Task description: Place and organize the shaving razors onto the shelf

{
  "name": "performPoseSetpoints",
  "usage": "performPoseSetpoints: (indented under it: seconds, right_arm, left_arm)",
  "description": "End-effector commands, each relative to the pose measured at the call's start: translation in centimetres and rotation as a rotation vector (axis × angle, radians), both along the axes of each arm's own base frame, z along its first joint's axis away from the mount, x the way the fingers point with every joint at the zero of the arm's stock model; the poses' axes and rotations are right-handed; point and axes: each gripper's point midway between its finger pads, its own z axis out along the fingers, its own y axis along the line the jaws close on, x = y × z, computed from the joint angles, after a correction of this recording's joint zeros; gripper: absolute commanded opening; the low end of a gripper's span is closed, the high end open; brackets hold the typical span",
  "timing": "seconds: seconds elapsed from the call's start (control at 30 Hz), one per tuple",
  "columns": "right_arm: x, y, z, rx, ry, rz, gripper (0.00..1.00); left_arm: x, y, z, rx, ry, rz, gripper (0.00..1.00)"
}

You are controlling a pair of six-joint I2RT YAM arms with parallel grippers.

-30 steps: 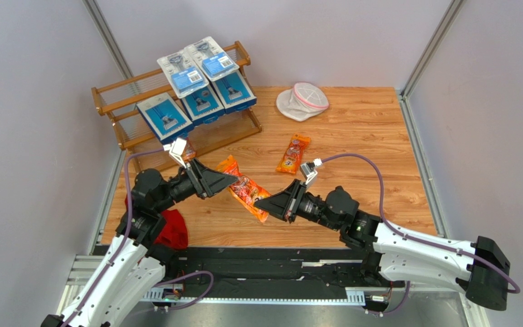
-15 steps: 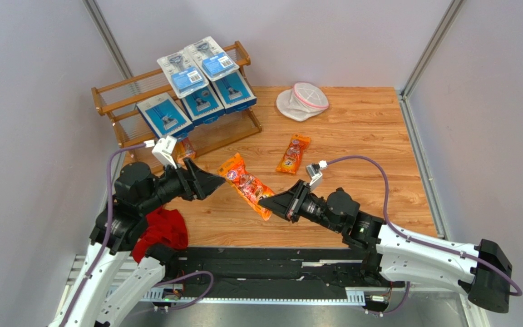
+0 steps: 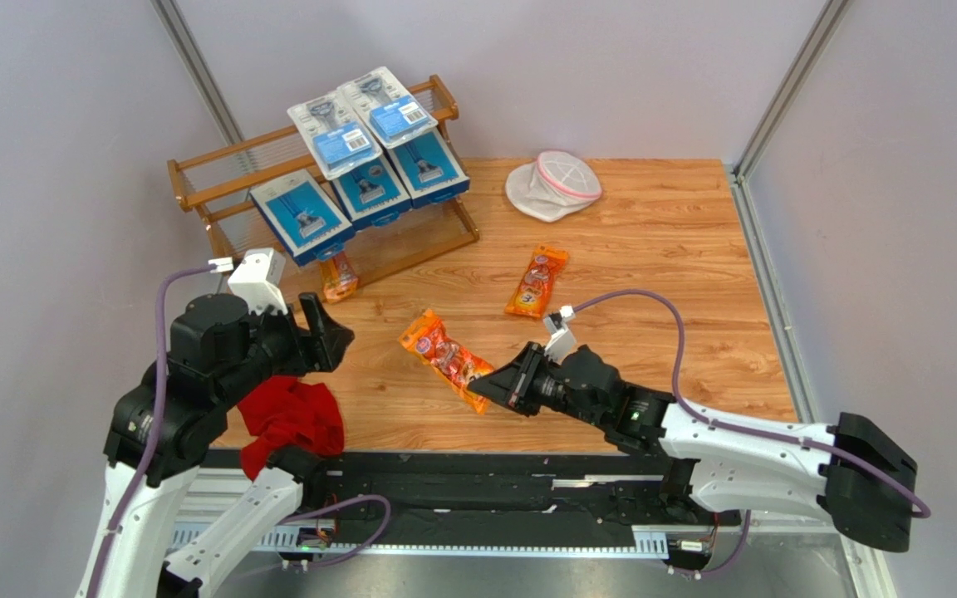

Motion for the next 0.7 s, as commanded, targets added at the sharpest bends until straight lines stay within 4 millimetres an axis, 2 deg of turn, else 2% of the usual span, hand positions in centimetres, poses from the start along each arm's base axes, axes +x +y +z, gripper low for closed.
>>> performPoseSetpoints:
  seconds: [0.0, 0.13, 0.17, 0.2, 0.27, 0.37, 0.43, 0.47, 0.63, 0.67]
  right_arm:
    - [0.7, 1.8, 0.1, -0.003, -0.030, 0.019, 0.00]
    - [1.8, 3.3, -0.9, -0.013, -0.022, 0.025, 0.00]
    - [1.6, 3.9, -0.8, -0.003, -0.015, 0.060, 0.00]
    - [1.9, 4.4, -1.5, -0.009, -0.004, 0.066, 0.00]
    - [2.7, 5.1, -1.5, 0.007, 0.003, 0.077, 0.00]
    - [4.0, 6.3, -2.5, 0.025, 0.032, 0.093, 0.00]
    - [5.6, 7.5, -2.8, 0.055, 0.039, 0.088, 0.00]
    - [5.7, 8.0, -2.7, 0.074, 0.055, 0.106, 0.00]
    - [9.8, 11.1, -3.1, 0.134, 0.064, 0.106, 0.00]
    - [10.6, 11.5, -4.0, 0.136, 0.079, 0.098, 0.00]
  left_arm:
    - [-1.4, 2.9, 1.1, 0.102, -0.023, 0.062, 0.80]
    - [-2.1, 3.6, 2.4, 0.109, -0.062, 0.076, 0.80]
    - [-2.4, 3.8, 2.5, 0.112, -0.062, 0.078, 0.80]
    - [-2.5, 3.9, 2.7, 0.112, -0.067, 0.079, 0.80]
    - [-2.7, 4.0, 2.6, 0.119, -0.061, 0.076, 0.80]
    - [-2.8, 4.1, 2.3, 0.123, -0.058, 0.073, 0.80]
    - [-2.9, 4.0, 2.1, 0.124, -0.053, 0.070, 0.80]
    - [-3.0, 4.0, 2.1, 0.122, -0.054, 0.067, 0.80]
    - [-3.1, 4.2, 1.5, 0.135, -0.042, 0.069, 0.80]
    - [-3.2, 4.2, 1.4, 0.137, -0.041, 0.070, 0.80]
